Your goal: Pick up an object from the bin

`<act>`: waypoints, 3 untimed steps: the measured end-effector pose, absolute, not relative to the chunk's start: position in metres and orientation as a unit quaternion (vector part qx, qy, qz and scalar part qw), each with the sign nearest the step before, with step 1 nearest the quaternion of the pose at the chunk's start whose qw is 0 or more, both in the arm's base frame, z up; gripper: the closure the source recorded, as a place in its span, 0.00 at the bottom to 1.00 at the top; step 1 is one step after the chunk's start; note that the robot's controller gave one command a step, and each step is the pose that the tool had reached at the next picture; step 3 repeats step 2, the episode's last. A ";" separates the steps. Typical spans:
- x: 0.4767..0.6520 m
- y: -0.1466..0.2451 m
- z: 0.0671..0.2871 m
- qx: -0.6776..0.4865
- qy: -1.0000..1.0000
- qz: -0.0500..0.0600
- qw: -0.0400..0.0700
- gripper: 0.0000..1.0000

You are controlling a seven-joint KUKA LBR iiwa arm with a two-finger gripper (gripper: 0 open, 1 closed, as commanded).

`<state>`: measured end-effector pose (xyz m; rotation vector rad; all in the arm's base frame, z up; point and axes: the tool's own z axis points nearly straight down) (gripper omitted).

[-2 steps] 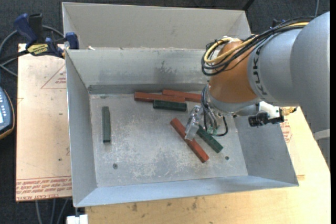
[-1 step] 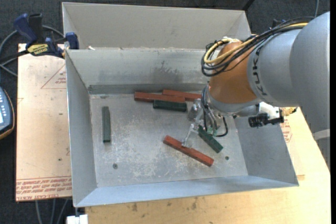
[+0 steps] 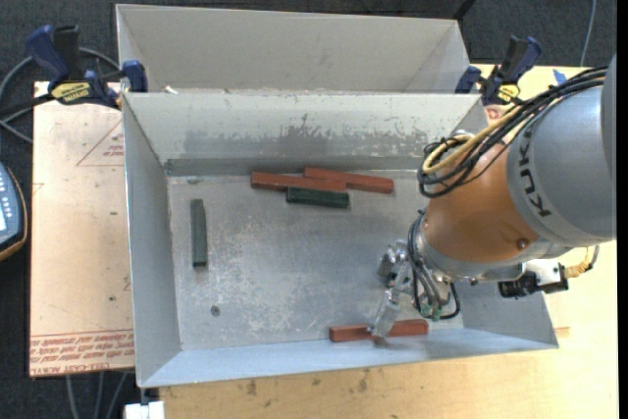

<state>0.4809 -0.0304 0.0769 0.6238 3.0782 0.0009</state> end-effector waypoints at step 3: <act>0.502 -0.085 0.079 0.105 0.994 0.001 0.001 1.00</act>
Offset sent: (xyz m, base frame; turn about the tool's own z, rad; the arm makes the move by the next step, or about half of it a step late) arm 0.0202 -0.0547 0.0022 -0.1923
